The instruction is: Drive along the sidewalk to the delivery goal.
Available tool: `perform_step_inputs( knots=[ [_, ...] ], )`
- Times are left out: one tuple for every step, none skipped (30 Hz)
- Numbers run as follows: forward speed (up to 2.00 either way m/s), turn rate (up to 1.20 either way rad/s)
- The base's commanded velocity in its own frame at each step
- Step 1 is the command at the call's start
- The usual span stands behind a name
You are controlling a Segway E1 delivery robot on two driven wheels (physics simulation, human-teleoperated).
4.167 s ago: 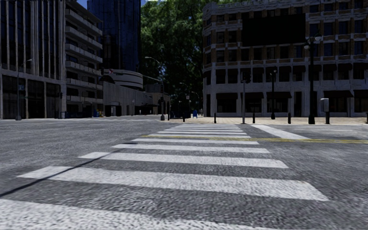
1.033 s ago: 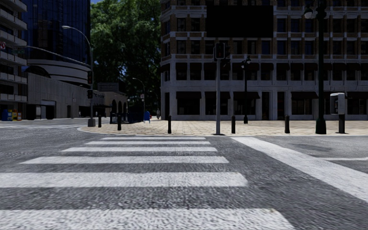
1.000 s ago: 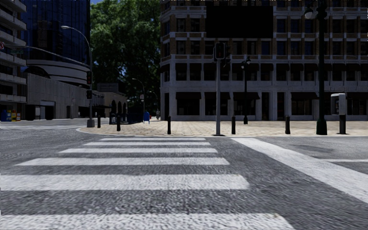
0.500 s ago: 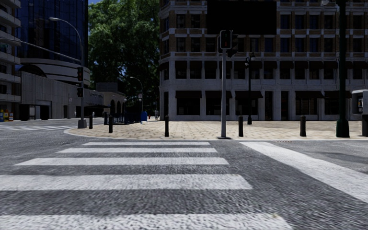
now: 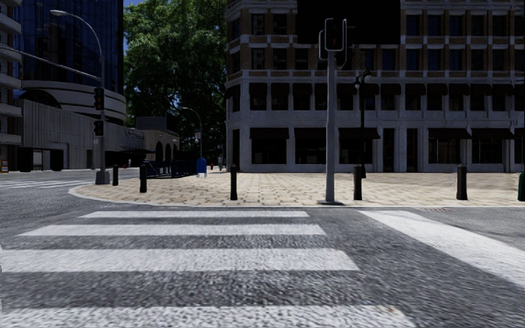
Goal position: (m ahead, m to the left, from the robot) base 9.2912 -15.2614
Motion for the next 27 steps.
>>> perform_step_inputs(
  knots=[
    [2.00,0.00],
    [2.00,0.00],
    [2.00,0.00],
    [2.00,0.00],
    [2.00,0.00],
    [2.00,0.00],
    [2.00,0.00],
    [2.00,0.00],
    [2.00,0.00],
    [2.00,0.00],
    [2.00,0.00],
    [2.00,0.00],
    [2.00,0.00],
    [2.00,0.00],
    [2.00,0.00],
    [2.00,0.00],
    [2.00,0.00],
    [2.00,0.00],
    [2.00,0.00],
    [2.00,0.00],
    [2.00,0.00],
    [2.00,0.00],
    [2.00,0.00],
    [2.00,0.00],
    [2.00,-0.04],
    [2.00,-0.06],
    [2.00,-0.14]
  ],
)
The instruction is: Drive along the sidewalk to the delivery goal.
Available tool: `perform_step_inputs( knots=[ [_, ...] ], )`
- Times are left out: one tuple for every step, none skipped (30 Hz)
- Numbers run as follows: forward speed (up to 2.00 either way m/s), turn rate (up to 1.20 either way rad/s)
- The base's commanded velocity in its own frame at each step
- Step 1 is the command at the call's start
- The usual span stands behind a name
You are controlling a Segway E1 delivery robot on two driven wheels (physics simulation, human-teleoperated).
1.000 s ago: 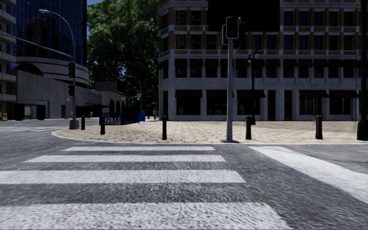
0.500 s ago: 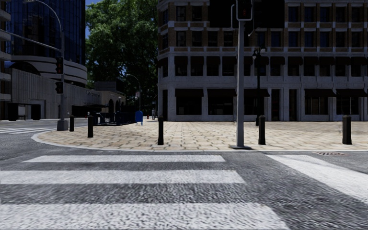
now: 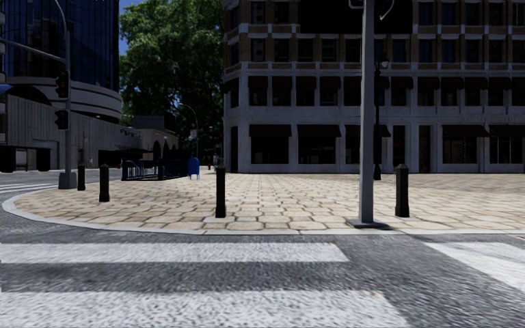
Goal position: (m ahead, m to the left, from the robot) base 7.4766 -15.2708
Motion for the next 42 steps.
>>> perform_step_inputs(
  knots=[
    [2.00,-0.14],
    [2.00,-0.24],
    [2.00,-0.29],
    [2.00,-0.30],
    [2.00,-0.30],
    [2.00,-0.30],
    [2.00,-0.30],
    [2.00,-0.30],
    [2.00,-0.30],
    [2.00,-0.30],
    [2.00,0.00],
    [2.00,0.00],
    [2.00,0.00],
    [2.00,0.00],
    [2.00,0.00],
    [2.00,0.00],
    [2.00,0.00],
    [2.00,0.00],
    [2.00,0.00],
    [2.00,0.00],
    [2.00,0.00],
    [2.00,0.00],
    [2.00,0.00],
    [2.00,0.00],
    [2.00,0.00],
    [2.00,0.00],
    [2.00,0.00],
    [2.00,0.00],
    [2.00,0.00],
    [2.00,0.00],
    [2.00,0.00],
    [1.94,0.00],
    [1.94,0.00],
    [1.85,0.00],
    [1.71,0.00],
    [1.65,0.00],
    [1.65,0.00],
    [1.58,0.00],
    [1.55,0.00],
    [1.53,0.00],
    [1.53,0.00],
    [1.53,0.00]
  ],
)
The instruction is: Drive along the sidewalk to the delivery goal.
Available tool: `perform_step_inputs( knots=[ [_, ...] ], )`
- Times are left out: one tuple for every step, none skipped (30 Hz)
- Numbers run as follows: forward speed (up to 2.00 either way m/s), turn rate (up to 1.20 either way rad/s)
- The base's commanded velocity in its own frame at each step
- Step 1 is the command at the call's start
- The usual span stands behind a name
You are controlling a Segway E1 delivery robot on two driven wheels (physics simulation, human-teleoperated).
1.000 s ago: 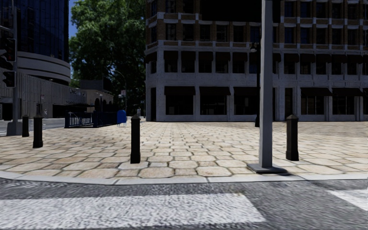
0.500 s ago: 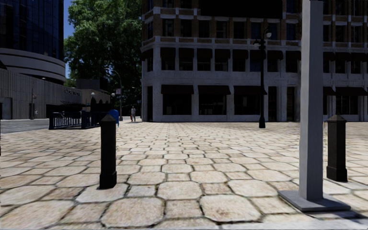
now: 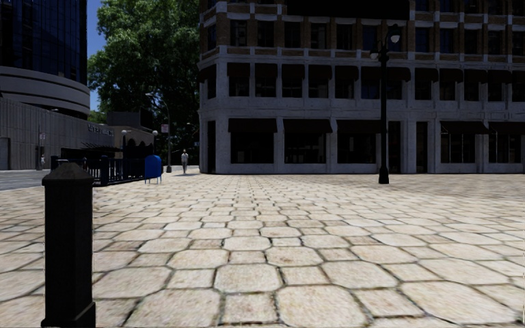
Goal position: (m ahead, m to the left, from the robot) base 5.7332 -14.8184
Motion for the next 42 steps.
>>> perform_step_inputs(
  knots=[
    [1.53,0.00],
    [1.52,0.00],
    [1.52,0.00],
    [1.52,0.00],
    [1.52,0.00],
    [1.52,-0.06],
    [1.52,-0.23],
    [1.53,-0.29],
    [1.54,-0.31],
    [1.54,-0.31],
    [1.58,-0.31],
    [1.64,-0.31],
    [1.66,-0.31],
    [1.66,-0.31],
    [1.67,-0.31],
    [1.67,-0.31],
    [1.67,-0.31],
    [1.67,-0.31],
    [1.67,-0.31],
    [1.68,-0.31],
    [1.68,-0.31],
    [1.68,-0.31],
    [1.68,-0.31],
    [1.68,-0.31],
    [1.68,-0.31],
    [1.68,-0.31],
    [1.68,-0.31],
    [1.68,-0.31],
    [1.68,-0.31],
    [1.68,-0.31],
    [1.68,-0.31],
    [1.68,-0.31],
    [1.68,-0.31],
    [1.68,-0.36],
    [1.68,-0.39],
    [1.68,-0.40],
    [1.68,-0.40],
    [1.68,-0.40],
    [1.68,-0.41],
    [1.68,-0.41],
    [1.68,-0.44],
    [1.68,-0.57]
  ],
)
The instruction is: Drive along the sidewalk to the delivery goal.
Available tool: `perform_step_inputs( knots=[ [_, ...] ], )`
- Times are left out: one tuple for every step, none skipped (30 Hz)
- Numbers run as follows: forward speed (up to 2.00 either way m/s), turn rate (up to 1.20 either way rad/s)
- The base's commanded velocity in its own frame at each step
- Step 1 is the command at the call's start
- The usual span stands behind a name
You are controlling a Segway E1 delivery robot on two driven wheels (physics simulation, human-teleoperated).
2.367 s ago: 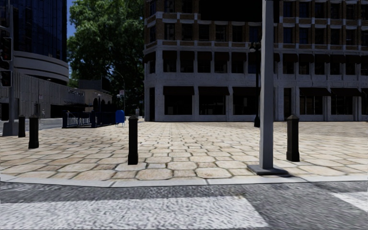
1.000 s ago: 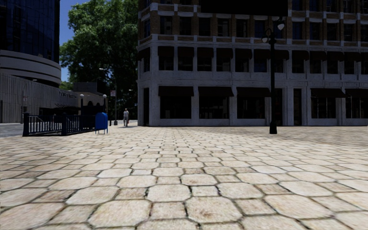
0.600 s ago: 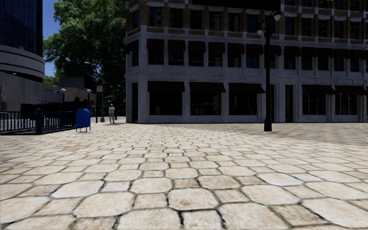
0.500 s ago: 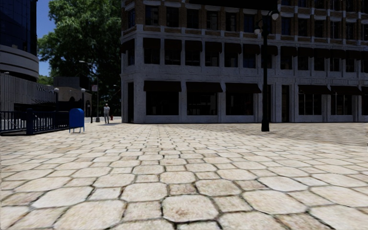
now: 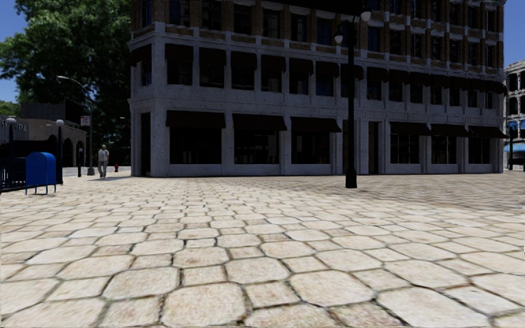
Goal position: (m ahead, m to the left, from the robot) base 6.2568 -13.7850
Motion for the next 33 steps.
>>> perform_step_inputs(
  knots=[
    [1.68,-0.57],
    [1.68,-0.63],
    [1.68,-0.64],
    [1.68,-0.64],
    [1.68,-0.64],
    [1.68,-0.65],
    [1.68,-0.65],
    [1.68,-0.66],
    [1.68,-0.67],
    [1.68,-0.71],
    [1.68,-0.71],
    [1.68,-0.75],
    [1.68,-0.77],
    [1.68,-0.78],
    [1.68,-0.79],
    [1.68,-0.79],
    [1.68,-0.79],
    [1.68,-0.79],
    [1.68,-0.79],
    [1.68,-0.79],
    [1.68,-0.79],
    [1.66,-0.79],
    [1.66,-0.79],
    [1.66,-0.79],
    [1.66,-0.79],
    [1.66,-0.79],
    [1.66,-0.79],
    [1.66,-0.79],
    [1.66,-0.79],
    [1.66,-0.79],
    [1.66,-0.79],
    [1.66,-0.79],
    [1.66,-0.79]
  ],
)
